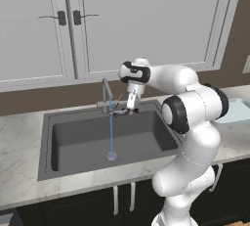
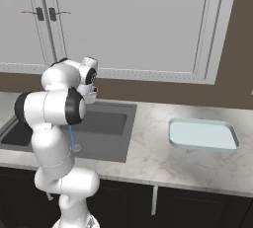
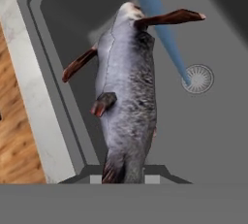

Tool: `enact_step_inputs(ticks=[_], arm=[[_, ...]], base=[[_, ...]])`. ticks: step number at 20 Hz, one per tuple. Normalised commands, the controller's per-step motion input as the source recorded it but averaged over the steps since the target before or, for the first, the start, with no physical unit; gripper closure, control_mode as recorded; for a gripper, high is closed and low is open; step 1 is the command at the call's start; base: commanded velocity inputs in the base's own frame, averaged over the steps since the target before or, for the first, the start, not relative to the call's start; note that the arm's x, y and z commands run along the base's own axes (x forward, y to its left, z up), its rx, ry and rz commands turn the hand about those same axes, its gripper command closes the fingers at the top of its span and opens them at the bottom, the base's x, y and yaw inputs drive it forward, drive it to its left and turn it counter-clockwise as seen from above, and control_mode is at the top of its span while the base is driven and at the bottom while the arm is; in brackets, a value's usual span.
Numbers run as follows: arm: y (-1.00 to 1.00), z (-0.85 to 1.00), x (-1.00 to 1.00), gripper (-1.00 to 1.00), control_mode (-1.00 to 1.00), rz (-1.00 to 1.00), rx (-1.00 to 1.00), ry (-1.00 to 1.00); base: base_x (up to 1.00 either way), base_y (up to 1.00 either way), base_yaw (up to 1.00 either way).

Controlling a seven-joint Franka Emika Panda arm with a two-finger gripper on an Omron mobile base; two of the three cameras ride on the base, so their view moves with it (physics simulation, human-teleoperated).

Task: Take the fish out of the fridge, briefly rinse it in the sink, and place it on the tray next to the sink.

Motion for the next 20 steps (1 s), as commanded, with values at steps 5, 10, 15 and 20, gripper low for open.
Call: enact_step_inputs(ticks=[5, 10, 15, 20], arm=[[0.06, 0.00, 0.18, 1.00, -1.00, 0.00, -0.02, 0.00], [0.00, 0.00, 0.27, 1.00, -1.00, -0.02, -0.03, 0.00], [0.00, 0.00, 0.21, 1.00, -1.00, -0.02, -0.05, 0.00], [0.00, 0.00, 0.02, 1.00, -1.00, 0.00, 0.00, 0.00]], base=[[0.00, 0.00, 0.00], [0.00, 0.00, 0.00], [0.00, 0.00, 0.00], [0.00, 0.00, 0.00]])
